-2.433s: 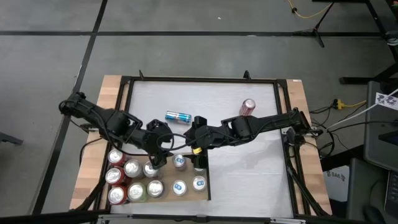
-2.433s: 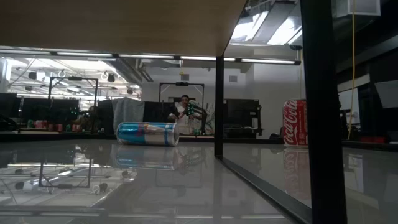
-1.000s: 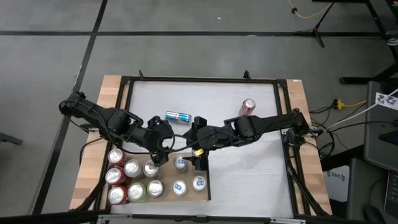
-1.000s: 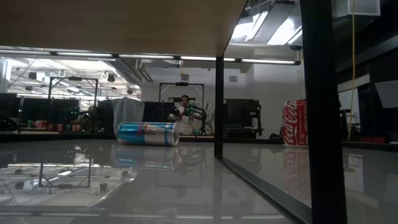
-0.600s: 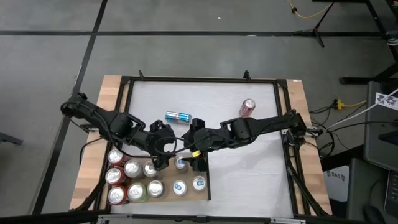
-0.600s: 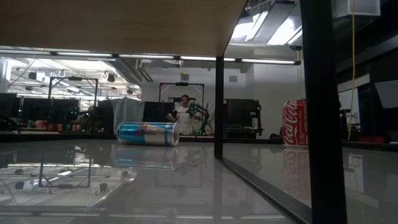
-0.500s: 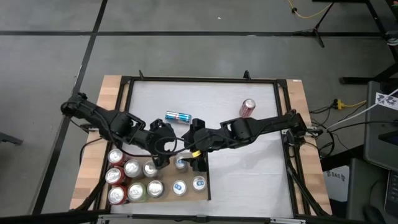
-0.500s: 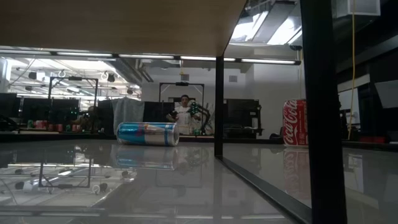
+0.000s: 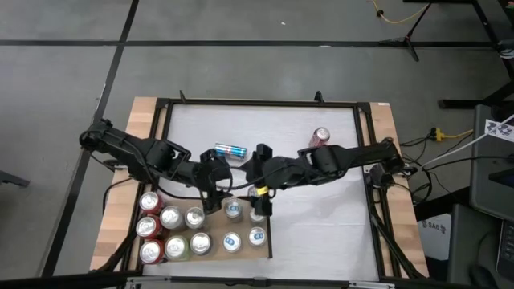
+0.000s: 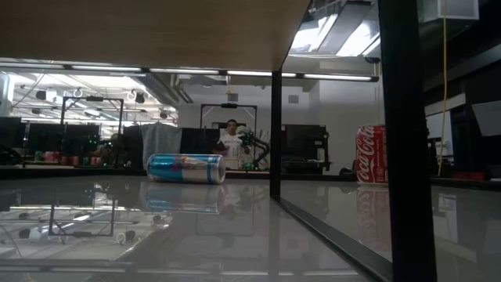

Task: Place canned beverage on shelf
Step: Put the blue soda can on the shelf aligned with the other blue soda cans

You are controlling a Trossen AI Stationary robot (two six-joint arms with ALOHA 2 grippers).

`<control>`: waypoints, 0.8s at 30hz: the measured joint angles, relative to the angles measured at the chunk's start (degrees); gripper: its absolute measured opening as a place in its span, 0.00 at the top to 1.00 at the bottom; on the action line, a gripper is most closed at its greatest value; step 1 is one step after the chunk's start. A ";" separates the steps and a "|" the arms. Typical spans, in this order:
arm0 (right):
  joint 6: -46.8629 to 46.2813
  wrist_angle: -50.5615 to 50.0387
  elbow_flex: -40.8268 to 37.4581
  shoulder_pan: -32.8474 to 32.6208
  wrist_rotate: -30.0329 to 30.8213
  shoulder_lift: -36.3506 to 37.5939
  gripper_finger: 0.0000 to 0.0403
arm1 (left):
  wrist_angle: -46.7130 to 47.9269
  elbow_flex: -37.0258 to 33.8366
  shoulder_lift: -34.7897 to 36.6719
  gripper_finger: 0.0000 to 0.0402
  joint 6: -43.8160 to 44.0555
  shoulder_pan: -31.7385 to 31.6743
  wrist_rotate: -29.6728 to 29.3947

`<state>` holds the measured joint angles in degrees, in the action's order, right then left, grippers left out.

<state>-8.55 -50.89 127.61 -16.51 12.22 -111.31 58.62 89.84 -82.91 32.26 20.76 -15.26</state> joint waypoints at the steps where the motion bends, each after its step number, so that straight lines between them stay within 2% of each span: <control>1: 0.00 -0.12 0.00 0.00 0.59 0.56 0.04 | -0.43 0.00 0.00 0.33 -0.79 -0.02 0.56; 13: 0.04 -0.20 0.07 0.02 5.24 4.59 0.04 | -2.09 0.00 0.00 0.33 -2.92 0.04 6.51; 24: 1.55 -0.31 0.04 0.02 5.32 4.52 0.04 | -3.03 0.00 0.00 0.33 -2.93 0.71 10.07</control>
<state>-7.01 -51.20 127.66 -16.49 17.54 -106.78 55.59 89.84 -82.91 29.33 21.47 -5.19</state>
